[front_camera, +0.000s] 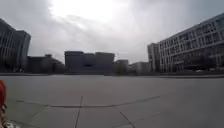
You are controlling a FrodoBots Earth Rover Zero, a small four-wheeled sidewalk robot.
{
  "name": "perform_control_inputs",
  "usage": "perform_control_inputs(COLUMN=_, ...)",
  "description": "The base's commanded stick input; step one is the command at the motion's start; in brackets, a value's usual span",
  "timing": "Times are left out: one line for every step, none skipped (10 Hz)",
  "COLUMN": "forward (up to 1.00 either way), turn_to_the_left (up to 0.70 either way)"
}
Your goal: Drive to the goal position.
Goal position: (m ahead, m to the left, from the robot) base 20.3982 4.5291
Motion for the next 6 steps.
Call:
perform_control_inputs(forward=1.0, turn_to_the_left=0.0)
perform_control_inputs(forward=1.0, turn_to_the_left=0.0)
perform_control_inputs(forward=1.0, turn_to_the_left=0.0)
perform_control_inputs(forward=1.0, turn_to_the_left=0.0)
perform_control_inputs(forward=1.0, turn_to_the_left=0.0)
perform_control_inputs(forward=1.0, turn_to_the_left=0.0)
